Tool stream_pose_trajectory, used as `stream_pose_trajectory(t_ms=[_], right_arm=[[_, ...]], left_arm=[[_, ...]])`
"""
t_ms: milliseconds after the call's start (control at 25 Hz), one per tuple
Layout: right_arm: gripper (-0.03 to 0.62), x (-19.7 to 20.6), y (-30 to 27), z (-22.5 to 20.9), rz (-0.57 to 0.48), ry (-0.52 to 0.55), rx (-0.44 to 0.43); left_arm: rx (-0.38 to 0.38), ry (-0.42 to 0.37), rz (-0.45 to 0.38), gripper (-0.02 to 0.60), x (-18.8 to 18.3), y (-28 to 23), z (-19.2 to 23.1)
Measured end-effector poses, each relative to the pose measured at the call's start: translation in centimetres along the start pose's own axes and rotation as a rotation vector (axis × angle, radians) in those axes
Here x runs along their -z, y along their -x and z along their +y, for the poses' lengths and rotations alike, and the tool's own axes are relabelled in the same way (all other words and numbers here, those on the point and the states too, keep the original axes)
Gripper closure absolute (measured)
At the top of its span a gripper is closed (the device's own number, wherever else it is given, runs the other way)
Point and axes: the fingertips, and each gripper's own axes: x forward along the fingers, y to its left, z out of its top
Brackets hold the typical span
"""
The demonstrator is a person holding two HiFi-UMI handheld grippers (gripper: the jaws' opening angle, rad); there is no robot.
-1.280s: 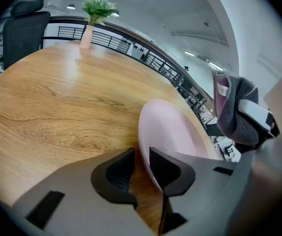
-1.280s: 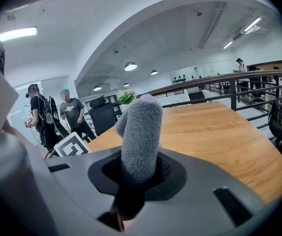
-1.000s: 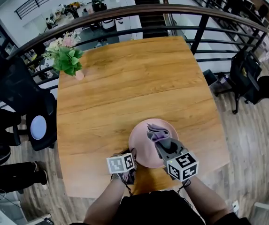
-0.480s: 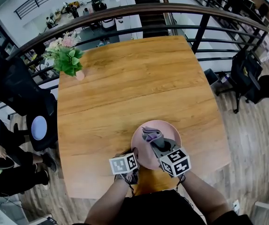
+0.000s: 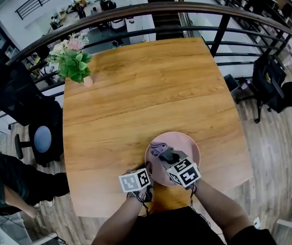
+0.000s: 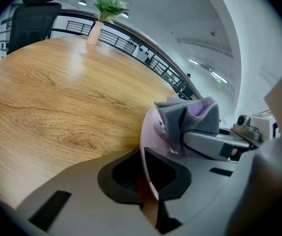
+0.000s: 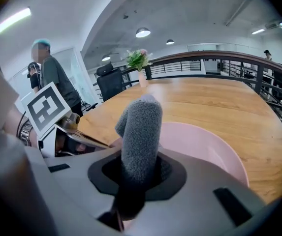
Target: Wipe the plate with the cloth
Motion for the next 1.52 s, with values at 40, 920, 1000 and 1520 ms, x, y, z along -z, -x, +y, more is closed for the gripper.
stream_pose_trajectory(t_ms=[40,920,1000,1520], right_arm=[[0.52,0.0,-0.5,0.2,0.013,0.014,-0.009],[0.52,-0.7,-5.6,-0.1,0.179,0.188,-0.039],[0.52,-0.8,-5.7,-1.0,0.173,0.178,-0.024],[0.52,0.5,-2.0,-9.3,0.223,0.077,0.179]], left_arm=[[0.006,0.005,-0.001,0.545,0.0,-0.1,0.1],[0.003,0.012,-0.019,0.545,-0.5,0.0,0.7],[0.001,0.01,-0.023,0.546,-0.7,-0.1,0.8],[0.004,0.02,-0.038,0.551,-0.6,-0.1,0.6]])
